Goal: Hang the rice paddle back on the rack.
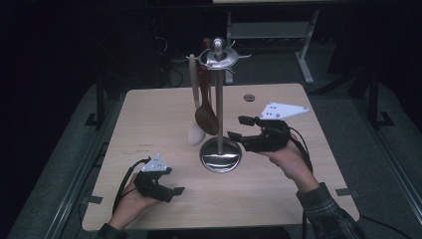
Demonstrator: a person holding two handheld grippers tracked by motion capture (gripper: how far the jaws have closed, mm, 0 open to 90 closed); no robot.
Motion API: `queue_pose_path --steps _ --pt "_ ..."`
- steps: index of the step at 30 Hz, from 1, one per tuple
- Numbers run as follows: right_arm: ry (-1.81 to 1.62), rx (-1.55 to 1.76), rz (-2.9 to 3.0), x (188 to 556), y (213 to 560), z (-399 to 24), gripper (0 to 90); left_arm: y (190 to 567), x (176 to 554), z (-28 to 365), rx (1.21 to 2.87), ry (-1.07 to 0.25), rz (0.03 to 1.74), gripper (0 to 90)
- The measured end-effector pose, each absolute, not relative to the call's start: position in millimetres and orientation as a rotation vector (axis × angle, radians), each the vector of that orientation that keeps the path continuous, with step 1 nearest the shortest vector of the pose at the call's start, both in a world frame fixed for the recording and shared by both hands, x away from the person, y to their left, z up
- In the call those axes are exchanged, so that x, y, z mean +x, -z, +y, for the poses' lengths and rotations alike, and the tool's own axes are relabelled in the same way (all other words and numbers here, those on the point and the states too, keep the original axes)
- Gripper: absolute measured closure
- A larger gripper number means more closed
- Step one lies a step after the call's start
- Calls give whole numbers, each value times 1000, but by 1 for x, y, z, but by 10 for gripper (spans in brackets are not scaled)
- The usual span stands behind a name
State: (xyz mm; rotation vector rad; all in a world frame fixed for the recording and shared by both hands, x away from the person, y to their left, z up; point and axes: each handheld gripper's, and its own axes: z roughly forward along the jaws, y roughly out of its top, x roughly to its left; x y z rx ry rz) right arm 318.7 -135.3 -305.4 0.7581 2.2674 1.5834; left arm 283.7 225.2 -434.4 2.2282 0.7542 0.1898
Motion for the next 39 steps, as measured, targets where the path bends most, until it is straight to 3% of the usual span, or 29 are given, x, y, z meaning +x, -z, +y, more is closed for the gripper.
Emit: queue_pose_path --steps 16,39 --pt "-1410 880 2310 303 375 -180 228 435 283 226 2224 -186 756 136" --pt "-1133 1125 2372 281 455 -236 147 441 281 236 2240 -183 709 138"
